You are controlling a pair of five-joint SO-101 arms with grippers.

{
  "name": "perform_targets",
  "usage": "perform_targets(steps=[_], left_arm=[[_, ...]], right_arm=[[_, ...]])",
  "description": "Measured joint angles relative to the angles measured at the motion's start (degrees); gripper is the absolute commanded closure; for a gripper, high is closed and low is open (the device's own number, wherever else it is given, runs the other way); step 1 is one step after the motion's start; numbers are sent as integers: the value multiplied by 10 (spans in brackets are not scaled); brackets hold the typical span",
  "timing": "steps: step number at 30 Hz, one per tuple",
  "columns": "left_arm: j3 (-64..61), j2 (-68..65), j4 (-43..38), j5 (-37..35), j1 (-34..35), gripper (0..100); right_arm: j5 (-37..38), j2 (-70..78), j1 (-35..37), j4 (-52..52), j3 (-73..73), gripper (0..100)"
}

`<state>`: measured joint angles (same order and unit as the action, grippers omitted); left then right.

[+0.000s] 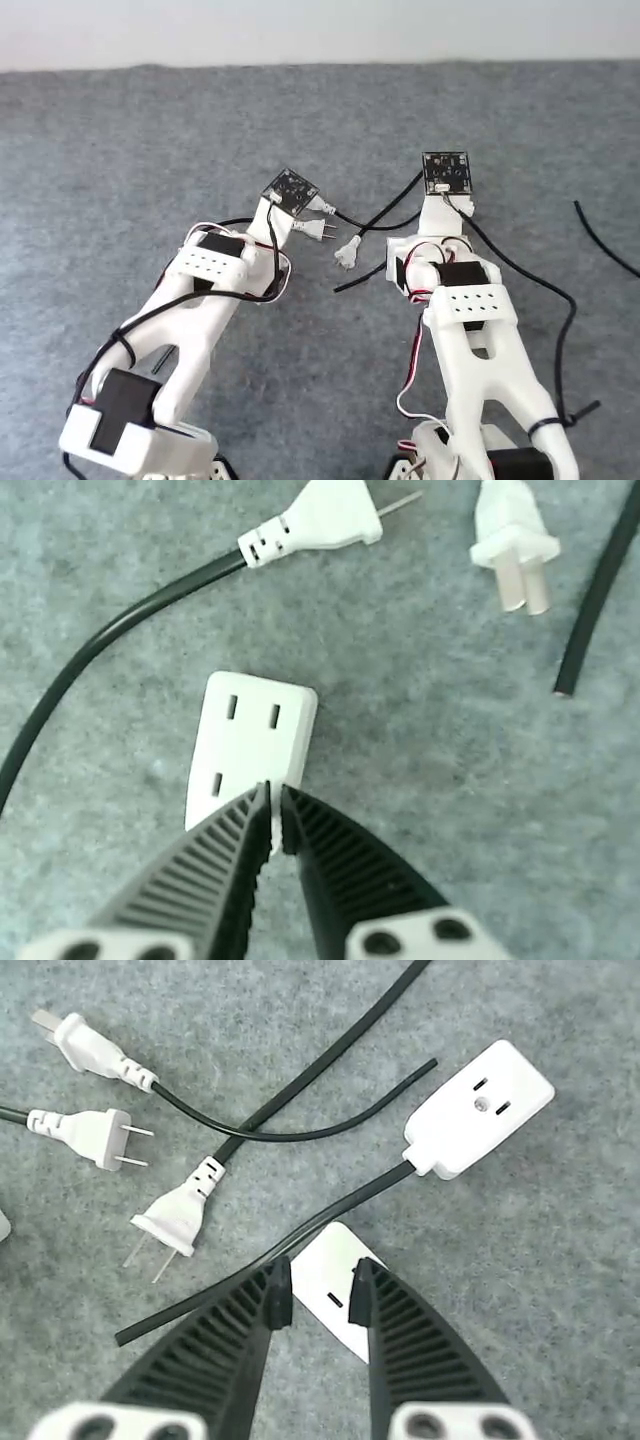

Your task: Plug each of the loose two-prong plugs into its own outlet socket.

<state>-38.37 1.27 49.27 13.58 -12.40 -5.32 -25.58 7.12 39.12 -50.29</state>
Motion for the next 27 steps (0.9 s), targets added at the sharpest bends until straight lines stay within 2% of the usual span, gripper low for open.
perform_targets(steps=[5,13,19,27], left_arm=[[4,-14,-18,0,1,985],[12,-30,-27,0,1,985],[12,-31,-29,0,1,985],[12,-31,-29,0,1,985]], right_arm=[[-1,1,7,-19,0,887],[-101,80,85,-78,4,887],[-162,156,96,-78,76,885],[-174,226,96,-78,129,884]])
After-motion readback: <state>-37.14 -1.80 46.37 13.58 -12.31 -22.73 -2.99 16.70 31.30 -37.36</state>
